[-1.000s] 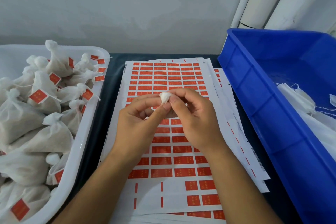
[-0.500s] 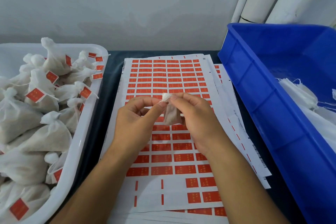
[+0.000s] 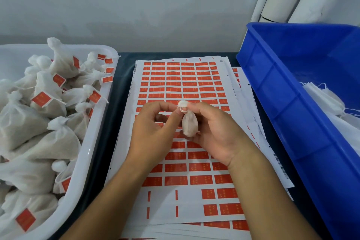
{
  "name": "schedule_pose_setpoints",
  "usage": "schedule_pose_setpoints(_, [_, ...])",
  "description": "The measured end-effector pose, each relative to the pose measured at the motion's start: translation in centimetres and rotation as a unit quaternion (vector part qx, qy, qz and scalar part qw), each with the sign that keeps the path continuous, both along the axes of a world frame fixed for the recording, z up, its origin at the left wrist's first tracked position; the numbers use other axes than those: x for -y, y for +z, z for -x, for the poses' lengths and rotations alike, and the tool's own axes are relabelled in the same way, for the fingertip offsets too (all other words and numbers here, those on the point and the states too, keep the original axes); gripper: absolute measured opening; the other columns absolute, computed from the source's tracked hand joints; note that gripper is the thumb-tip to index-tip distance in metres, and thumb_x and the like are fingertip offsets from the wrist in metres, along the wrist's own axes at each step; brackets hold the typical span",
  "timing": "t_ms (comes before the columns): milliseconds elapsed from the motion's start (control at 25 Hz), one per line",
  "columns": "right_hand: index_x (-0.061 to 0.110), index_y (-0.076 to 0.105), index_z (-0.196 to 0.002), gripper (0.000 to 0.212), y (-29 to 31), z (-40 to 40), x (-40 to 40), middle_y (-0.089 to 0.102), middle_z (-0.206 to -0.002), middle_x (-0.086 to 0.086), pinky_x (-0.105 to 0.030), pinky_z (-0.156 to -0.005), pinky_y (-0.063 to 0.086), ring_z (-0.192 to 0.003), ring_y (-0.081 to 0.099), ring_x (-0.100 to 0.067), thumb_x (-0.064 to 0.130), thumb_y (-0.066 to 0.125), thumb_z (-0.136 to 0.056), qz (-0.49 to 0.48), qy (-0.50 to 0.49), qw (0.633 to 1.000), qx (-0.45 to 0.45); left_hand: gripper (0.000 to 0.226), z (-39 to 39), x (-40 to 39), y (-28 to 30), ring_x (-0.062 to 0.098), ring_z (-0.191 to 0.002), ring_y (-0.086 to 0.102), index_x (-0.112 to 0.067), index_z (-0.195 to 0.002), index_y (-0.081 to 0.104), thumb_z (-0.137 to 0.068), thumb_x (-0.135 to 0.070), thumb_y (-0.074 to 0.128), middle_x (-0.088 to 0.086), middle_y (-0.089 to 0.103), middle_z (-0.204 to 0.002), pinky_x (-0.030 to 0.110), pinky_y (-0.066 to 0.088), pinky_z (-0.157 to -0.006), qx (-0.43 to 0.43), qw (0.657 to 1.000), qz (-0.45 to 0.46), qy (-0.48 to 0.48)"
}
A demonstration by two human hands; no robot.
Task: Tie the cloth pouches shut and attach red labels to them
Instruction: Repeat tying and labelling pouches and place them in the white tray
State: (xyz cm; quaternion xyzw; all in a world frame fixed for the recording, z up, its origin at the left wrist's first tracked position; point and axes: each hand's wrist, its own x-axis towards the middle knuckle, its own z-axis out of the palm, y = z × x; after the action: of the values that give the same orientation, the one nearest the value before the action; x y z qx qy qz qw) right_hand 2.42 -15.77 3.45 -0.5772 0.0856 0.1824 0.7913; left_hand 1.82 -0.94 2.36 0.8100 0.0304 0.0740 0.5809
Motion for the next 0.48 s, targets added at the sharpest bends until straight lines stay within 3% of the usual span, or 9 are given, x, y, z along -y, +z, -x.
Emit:
schedule_pose_setpoints(120, [0.022, 0.081, -0.107, 0.023, 0.06, 0.01, -0.11, 0.074, -0.119, -0.005, -0.05, -0.101, 0.056, -0.121, 0.065, -0.026, 0.036, 0.064, -0.098, 0.021, -0.006, 1.0, 0.007, 0.016, 0.07, -0.13, -0.19, -0.006, -0.094, 0.062, -0.042, -0.089, 0.061, -0.088, -0.042, 0.077, -0.023, 0.063, -0.094, 0.007, 0.052, -0.064, 0.055, 0.998, -0.026, 0.015])
schedule_pose_setpoints(280, [0.011, 0.078, -0.105, 0.028, 0.03, 0.03, -0.4, 0.068, -0.118, -0.023, -0.052, -0.1, 0.056, -0.114, 0.069, -0.03, 0.036, 0.066, -0.097, 0.05, -0.026, 0.998, 0.025, 0.024, 0.28, -0.3, -0.02, -0.01, -0.096, 0.058, -0.05, -0.087, 0.06, -0.089, -0.033, 0.077, -0.025, 0.058, -0.102, 0.0, 0.046, -0.067, 0.111, 0.989, -0.096, 0.004])
schedule_pose_setpoints(400, [-0.008, 0.066, -0.108, 0.044, -0.14, 0.06, -0.21, 0.06, -0.108, -0.035, -0.042, -0.09, 0.06, -0.09, 0.07, -0.025, 0.035, 0.062, -0.1, 0.096, -0.037, 0.993, 0.059, 0.018, 0.39, -0.08, 0.04, -0.011, -0.096, 0.059, -0.05, -0.088, 0.064, -0.092, -0.036, 0.073, -0.025, 0.062, -0.102, 0.002, 0.048, -0.067, 0.079, 0.994, -0.072, -0.001])
schedule_pose_setpoints(480, [0.006, 0.074, -0.101, 0.04, -0.17, 0.14, -0.25, 0.069, -0.104, -0.023, -0.042, -0.095, 0.061, -0.094, 0.073, -0.023, 0.044, 0.062, -0.099, 0.141, -0.029, 0.988, 0.063, 0.006, 0.42, -0.04, 0.24, -0.006, -0.09, 0.066, -0.045, -0.088, 0.071, -0.093, -0.045, 0.069, -0.022, 0.071, -0.093, 0.01, 0.053, -0.064, 0.021, 1.0, -0.007, -0.001])
